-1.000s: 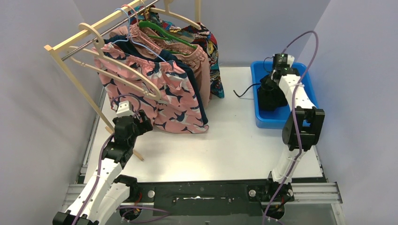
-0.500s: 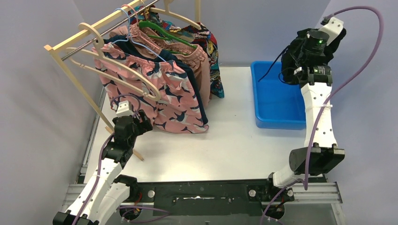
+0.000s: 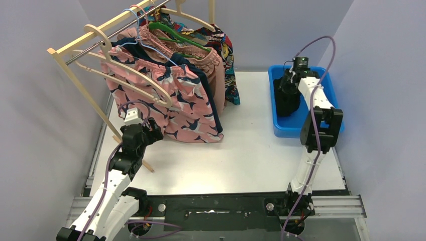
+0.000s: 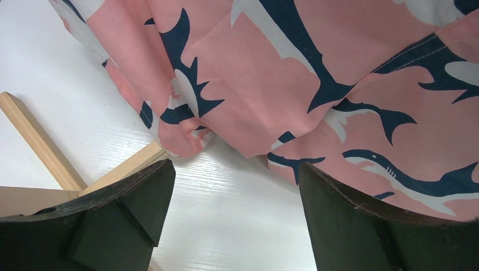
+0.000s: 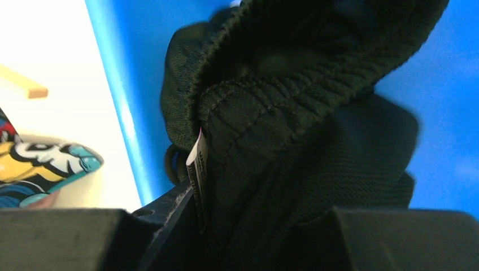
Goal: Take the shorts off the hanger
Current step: Place the shorts in the basket.
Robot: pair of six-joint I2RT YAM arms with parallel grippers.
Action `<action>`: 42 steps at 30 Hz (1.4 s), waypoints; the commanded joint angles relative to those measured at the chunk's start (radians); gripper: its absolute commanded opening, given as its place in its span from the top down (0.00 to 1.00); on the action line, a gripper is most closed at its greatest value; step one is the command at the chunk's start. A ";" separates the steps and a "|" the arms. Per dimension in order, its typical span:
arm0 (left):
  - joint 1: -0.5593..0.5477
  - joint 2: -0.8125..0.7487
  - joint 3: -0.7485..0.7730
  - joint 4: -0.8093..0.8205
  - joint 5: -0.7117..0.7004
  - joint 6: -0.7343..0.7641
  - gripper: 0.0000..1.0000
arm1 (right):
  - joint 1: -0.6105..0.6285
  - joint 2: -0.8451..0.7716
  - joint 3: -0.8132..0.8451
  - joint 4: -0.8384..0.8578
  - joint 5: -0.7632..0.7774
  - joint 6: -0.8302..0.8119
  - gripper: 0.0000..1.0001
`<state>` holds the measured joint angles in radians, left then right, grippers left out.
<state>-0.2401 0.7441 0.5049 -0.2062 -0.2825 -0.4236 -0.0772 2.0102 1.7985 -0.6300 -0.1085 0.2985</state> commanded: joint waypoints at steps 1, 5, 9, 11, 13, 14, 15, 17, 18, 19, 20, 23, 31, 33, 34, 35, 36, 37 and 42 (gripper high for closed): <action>0.006 -0.019 0.013 0.048 0.004 0.014 0.20 | 0.002 0.059 0.111 -0.080 -0.243 0.006 1.00; 0.005 -0.022 0.012 0.048 0.001 0.014 0.20 | 0.023 0.030 0.028 -0.049 -0.279 0.022 1.00; 0.006 -0.020 0.012 0.050 0.005 0.014 0.20 | 0.044 -0.064 -0.094 0.004 -0.259 0.041 0.99; 0.006 -0.021 0.012 0.051 0.005 0.014 0.20 | 0.060 -0.100 -0.133 0.011 -0.268 0.049 0.99; 0.007 -0.021 0.012 0.051 0.004 0.014 0.20 | 0.086 -0.130 -0.155 0.000 -0.254 0.038 0.99; 0.007 -0.021 0.012 0.051 0.006 0.014 0.20 | 0.101 -0.141 -0.157 -0.011 -0.249 0.025 0.98; 0.008 -0.021 0.012 0.050 0.006 0.014 0.20 | 0.117 -0.152 -0.157 -0.018 -0.231 0.012 0.98; 0.008 -0.021 0.012 0.051 0.005 0.014 0.20 | 0.142 -0.166 -0.140 -0.018 -0.145 -0.007 0.96; 0.007 -0.020 0.012 0.051 0.008 0.014 0.20 | 0.144 -0.165 -0.118 -0.017 -0.103 -0.022 0.96; 0.008 -0.019 0.012 0.051 0.009 0.014 0.20 | 0.142 -0.159 -0.095 -0.019 -0.062 -0.033 0.96; 0.008 -0.019 0.012 0.051 0.010 0.014 0.20 | 0.135 -0.149 -0.062 -0.023 -0.016 -0.036 0.95; 0.008 -0.021 0.011 0.051 0.014 0.014 0.20 | 0.105 -0.088 0.025 -0.011 0.025 -0.041 0.91; 0.009 -0.028 0.014 0.045 0.004 0.014 0.20 | 0.060 0.176 0.136 -0.030 -0.336 -0.043 0.55; 0.010 -0.033 0.012 0.043 0.000 0.014 0.20 | 0.059 0.228 0.145 -0.046 -0.326 -0.047 0.52; 0.009 -0.036 0.012 0.042 -0.002 0.014 0.20 | 0.059 0.245 0.154 -0.067 -0.310 -0.047 0.50; 0.009 -0.037 0.011 0.041 -0.003 0.014 0.20 | 0.058 0.248 0.159 -0.081 -0.292 -0.048 0.47; 0.010 -0.039 0.012 0.041 -0.003 0.013 0.20 | 0.056 0.242 0.151 -0.083 -0.281 -0.046 0.42; 0.009 -0.039 0.011 0.042 -0.003 0.013 0.20 | 0.057 0.226 0.142 -0.079 -0.272 -0.047 0.38; 0.009 -0.030 0.012 0.048 0.006 0.014 0.20 | 0.040 0.114 0.132 -0.068 -0.247 -0.047 0.30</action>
<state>-0.2382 0.7197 0.5045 -0.2062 -0.2829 -0.4236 -0.0307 2.2616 1.9232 -0.6979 -0.3687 0.2615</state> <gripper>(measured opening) 0.804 0.692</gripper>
